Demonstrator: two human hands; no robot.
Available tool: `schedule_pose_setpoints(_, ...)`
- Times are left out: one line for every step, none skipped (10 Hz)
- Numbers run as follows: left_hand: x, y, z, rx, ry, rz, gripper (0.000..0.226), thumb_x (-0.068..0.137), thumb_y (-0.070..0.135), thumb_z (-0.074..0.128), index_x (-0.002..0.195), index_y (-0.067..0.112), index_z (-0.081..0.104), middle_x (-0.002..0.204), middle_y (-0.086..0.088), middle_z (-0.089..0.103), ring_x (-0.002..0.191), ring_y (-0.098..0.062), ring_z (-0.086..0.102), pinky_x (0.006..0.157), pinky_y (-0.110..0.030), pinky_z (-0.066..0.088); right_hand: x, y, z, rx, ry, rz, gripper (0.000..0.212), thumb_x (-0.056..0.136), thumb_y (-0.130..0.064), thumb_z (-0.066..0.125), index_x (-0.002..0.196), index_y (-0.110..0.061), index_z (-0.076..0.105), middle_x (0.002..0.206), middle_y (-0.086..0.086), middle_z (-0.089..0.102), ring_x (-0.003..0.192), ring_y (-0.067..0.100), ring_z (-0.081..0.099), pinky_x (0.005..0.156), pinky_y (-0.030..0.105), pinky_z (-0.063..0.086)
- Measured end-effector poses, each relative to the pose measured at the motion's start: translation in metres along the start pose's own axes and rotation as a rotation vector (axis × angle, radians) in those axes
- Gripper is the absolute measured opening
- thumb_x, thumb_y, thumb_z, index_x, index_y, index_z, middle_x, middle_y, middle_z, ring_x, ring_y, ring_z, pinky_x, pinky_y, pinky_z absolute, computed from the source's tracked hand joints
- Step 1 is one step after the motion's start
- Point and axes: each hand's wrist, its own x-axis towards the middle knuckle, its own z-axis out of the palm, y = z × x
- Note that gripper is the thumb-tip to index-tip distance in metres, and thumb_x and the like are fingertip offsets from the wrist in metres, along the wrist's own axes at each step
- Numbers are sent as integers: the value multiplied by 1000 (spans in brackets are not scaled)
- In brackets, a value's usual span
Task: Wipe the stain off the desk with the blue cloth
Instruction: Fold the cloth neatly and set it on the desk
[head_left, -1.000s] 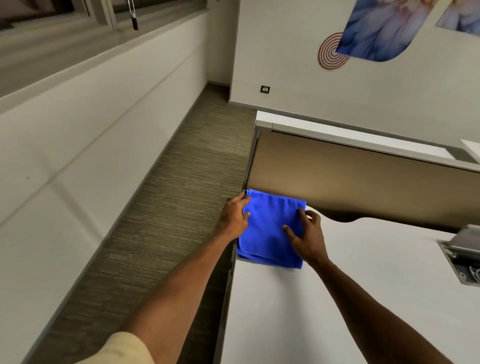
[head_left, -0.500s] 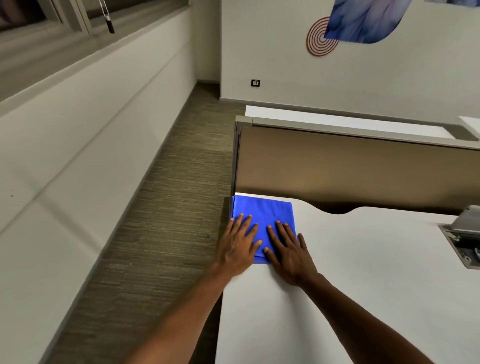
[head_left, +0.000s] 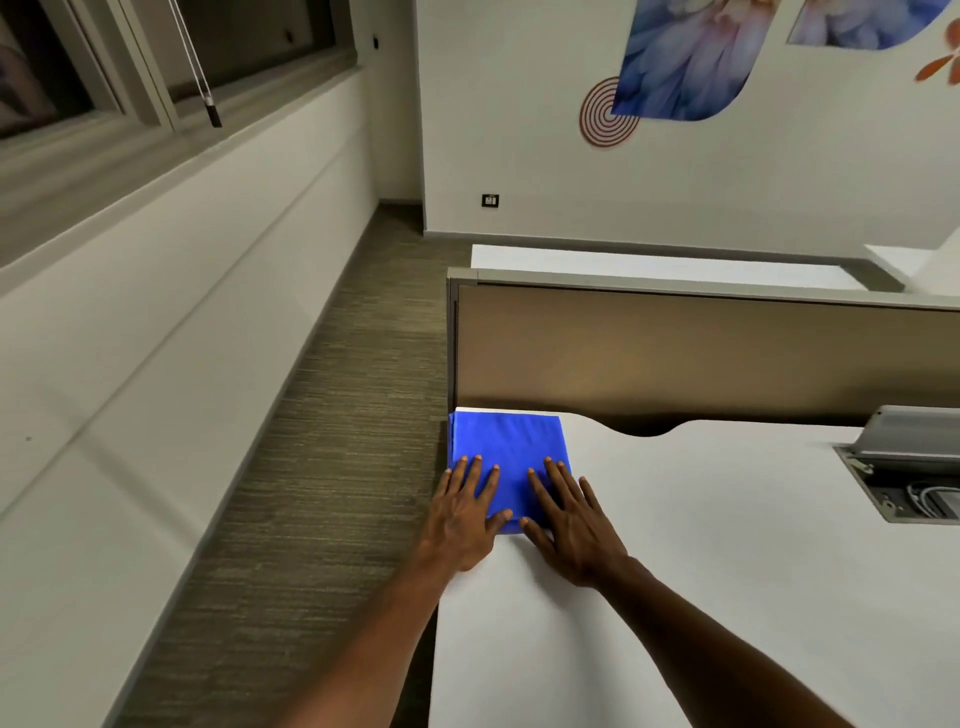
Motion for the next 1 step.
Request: schedule_pose_setpoints(-11,-2,-18,-29,31,-10,72,106,60,22,164,24,-2,172,-8,-8,159,-28,-11,129,-43,-3,-11,-2,-19,52,50,27,83,99,-71,14,165,-29,-12,174,3,-19,161,21,-18,127,40,-12)
